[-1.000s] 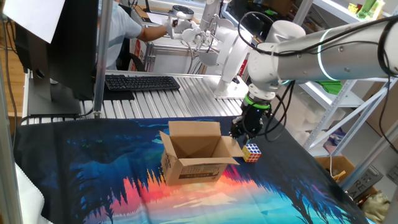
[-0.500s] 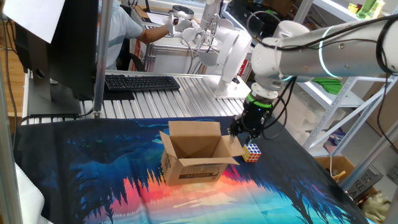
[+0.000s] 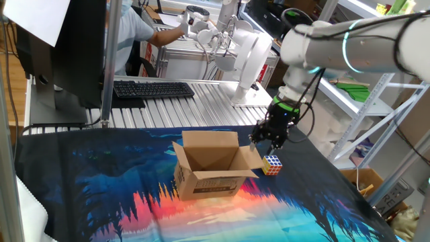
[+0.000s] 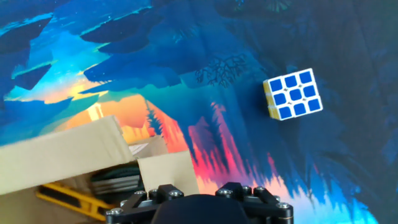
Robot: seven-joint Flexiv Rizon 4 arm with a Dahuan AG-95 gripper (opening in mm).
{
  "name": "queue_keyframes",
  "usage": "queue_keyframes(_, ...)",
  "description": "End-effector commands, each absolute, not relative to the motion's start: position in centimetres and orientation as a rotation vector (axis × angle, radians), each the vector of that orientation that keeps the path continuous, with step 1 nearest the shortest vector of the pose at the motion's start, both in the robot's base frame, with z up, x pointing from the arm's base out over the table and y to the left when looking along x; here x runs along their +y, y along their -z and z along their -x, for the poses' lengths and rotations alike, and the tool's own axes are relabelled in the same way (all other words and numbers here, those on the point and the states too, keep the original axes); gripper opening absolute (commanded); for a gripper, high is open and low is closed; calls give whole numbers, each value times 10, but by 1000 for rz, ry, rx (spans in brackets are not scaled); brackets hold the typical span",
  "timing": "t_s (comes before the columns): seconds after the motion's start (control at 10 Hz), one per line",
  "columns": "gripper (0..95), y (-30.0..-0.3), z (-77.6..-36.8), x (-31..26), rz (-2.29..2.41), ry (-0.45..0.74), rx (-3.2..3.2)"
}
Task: Cover the box
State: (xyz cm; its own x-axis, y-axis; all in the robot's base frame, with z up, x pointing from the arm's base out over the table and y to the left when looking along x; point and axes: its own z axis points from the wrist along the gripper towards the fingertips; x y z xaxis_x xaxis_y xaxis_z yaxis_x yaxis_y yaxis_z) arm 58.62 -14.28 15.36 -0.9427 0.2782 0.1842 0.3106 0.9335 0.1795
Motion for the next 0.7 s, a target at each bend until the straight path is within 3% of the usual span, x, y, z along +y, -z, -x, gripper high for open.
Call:
queue_keyframes(0.1, 380, -151, -582, -138, 414, 341, -2946)
queue_keyframes(0.7, 380, -150, -579, -117, 443, 340, -2952)
